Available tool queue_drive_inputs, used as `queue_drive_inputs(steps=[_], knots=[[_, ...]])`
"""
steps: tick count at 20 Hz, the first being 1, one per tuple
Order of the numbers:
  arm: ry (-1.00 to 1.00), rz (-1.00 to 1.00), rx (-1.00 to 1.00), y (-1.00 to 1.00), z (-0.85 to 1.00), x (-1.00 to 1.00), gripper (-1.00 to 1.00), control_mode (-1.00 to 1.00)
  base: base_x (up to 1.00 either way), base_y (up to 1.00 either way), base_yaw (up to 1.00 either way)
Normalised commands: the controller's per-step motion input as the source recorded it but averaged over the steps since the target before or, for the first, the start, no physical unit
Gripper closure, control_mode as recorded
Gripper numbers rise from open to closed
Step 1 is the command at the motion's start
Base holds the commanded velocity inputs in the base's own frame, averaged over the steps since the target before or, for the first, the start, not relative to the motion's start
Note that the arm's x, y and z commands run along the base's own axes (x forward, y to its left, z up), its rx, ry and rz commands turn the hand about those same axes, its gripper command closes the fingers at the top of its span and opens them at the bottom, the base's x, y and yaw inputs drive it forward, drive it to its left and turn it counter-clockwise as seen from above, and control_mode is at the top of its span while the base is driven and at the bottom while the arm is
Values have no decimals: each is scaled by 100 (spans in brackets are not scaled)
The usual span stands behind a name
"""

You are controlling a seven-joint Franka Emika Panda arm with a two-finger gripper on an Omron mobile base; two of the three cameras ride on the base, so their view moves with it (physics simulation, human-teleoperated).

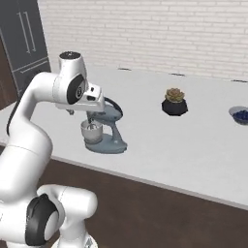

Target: Navigate to the stand mixer.

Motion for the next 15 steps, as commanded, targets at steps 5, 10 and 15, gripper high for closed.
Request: queue_drive_inputs(steps=[5,10,15], knots=[[0,0,0,0,0,0,-100,100,45,-1,-4],[0,0,0,0,0,0,-100,100,46,21,-23],[0,0,0,0,0,0,-100,100,36,36,-27]])
